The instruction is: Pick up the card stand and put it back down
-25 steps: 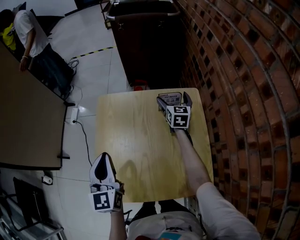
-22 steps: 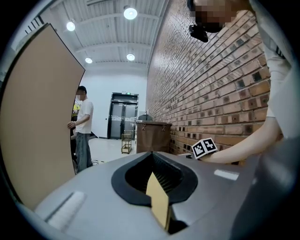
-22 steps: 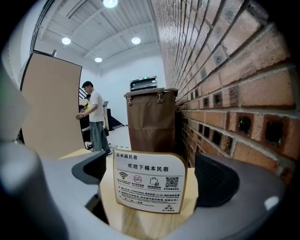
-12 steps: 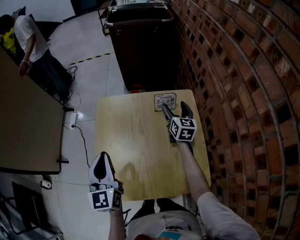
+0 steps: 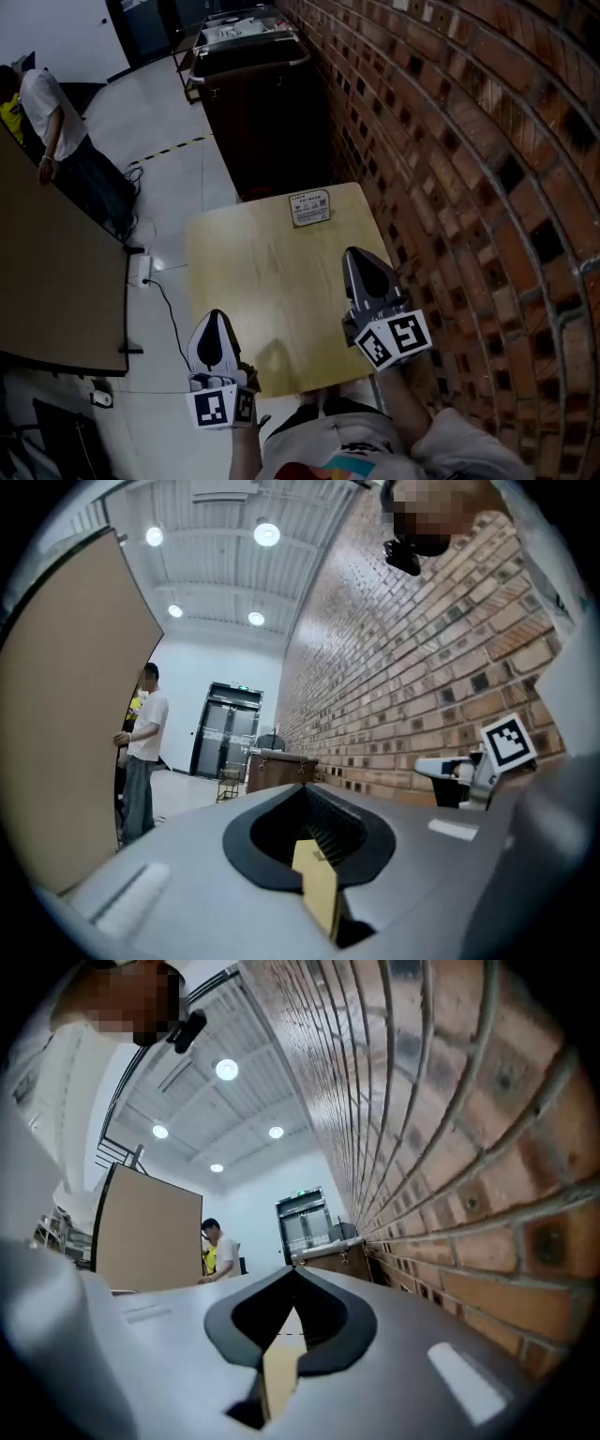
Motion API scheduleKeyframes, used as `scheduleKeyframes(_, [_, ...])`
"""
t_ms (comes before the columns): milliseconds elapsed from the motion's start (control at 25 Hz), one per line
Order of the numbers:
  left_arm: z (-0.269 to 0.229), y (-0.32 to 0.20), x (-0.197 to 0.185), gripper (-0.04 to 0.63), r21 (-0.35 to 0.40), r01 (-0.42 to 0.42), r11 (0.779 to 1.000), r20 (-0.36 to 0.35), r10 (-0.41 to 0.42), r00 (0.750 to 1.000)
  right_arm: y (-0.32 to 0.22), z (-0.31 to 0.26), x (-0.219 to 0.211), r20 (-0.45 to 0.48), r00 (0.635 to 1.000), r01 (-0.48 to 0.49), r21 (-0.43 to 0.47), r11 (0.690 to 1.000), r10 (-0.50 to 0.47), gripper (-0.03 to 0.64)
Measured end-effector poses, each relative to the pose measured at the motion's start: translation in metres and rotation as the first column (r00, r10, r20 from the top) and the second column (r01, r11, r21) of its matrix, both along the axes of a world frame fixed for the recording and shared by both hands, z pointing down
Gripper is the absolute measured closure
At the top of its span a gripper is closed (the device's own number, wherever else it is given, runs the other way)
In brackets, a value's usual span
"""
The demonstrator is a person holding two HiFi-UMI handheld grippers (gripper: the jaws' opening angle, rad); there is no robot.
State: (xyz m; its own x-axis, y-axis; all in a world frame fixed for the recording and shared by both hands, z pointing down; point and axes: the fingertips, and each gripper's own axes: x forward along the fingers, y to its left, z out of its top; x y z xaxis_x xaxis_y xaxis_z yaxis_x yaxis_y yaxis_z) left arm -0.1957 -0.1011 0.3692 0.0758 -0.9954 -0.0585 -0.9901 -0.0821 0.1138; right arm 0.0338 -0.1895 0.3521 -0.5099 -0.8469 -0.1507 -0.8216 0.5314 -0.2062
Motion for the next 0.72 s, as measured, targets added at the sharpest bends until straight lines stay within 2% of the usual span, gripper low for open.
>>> scheduleKeyframes(80, [-0.010, 0.006, 0.004, 0.591, 0.030, -0.010, 0.999, -0.012, 0.010, 1.000, 0.034, -0.004, 0.003, 0.004, 1.000, -0.004, -0.003, 1.000, 0.004, 0.617])
scheduleKeyframes(200, [-0.032, 0.012, 0.006, 0.591, 0.083, -0.030, 0.996, 0.016, 0.029, 0.999, 0.064, -0.004, 0.001, -0.023, 1.000, -0.004, 0.002, 1.000, 0.004, 0.617])
scheduleKeyframes(360, [-0.050, 0.016, 0.006, 0.591, 0.130, -0.038, 0.991, 0.036, 0.033, 0.999, 0.069, -0.016, -0.002, -0.028, 1.000, 0.010, 0.034, 0.999, -0.009, 0.617])
scheduleKeyframes(600, [-0.054, 0.018, 0.008, 0.591, 0.141, -0.050, 0.989, 0.039, 0.045, 0.998, 0.068, -0.030, -0.003, -0.011, 1.000, 0.013, 0.064, 0.998, -0.012, 0.617])
scheduleKeyframes(720, [-0.053, 0.017, 0.010, 0.591, 0.142, -0.067, 0.988, 0.045, 0.061, 0.997, 0.068, -0.030, -0.005, -0.048, 0.999, 0.006, 0.070, 0.998, -0.003, 0.617])
